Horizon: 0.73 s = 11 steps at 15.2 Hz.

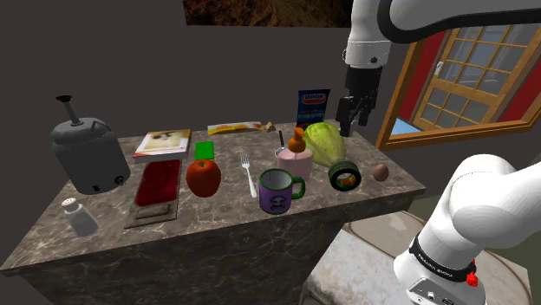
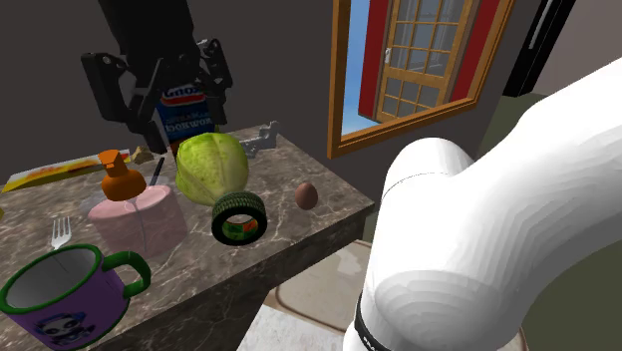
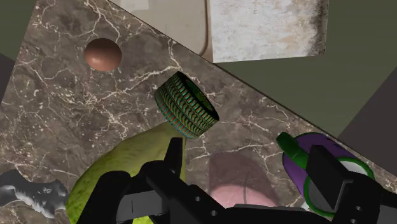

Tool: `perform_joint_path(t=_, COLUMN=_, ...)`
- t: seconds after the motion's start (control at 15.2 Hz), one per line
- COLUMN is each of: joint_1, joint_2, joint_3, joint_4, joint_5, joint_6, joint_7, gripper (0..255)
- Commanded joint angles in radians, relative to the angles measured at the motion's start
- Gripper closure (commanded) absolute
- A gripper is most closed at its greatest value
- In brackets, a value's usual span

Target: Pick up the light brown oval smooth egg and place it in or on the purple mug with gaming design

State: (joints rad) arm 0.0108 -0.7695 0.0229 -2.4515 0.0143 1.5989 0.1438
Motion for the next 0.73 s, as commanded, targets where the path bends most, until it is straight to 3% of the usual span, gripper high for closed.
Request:
perform_joint_path(t=0.0, joint_1=0.0, joint_2=0.0, joint_3=0.0, joint_4=0.0, joint_5=0.0, joint_6=0.0, joint_7=0.0, gripper=0)
perform_joint_path(t=0.66, joint_1=-0.126, joint_2=-0.089, joint_3=-0.195, joint_4=-0.251, joint_5=-0.124, joint_6=0.166, joint_7=-0.14, gripper=0)
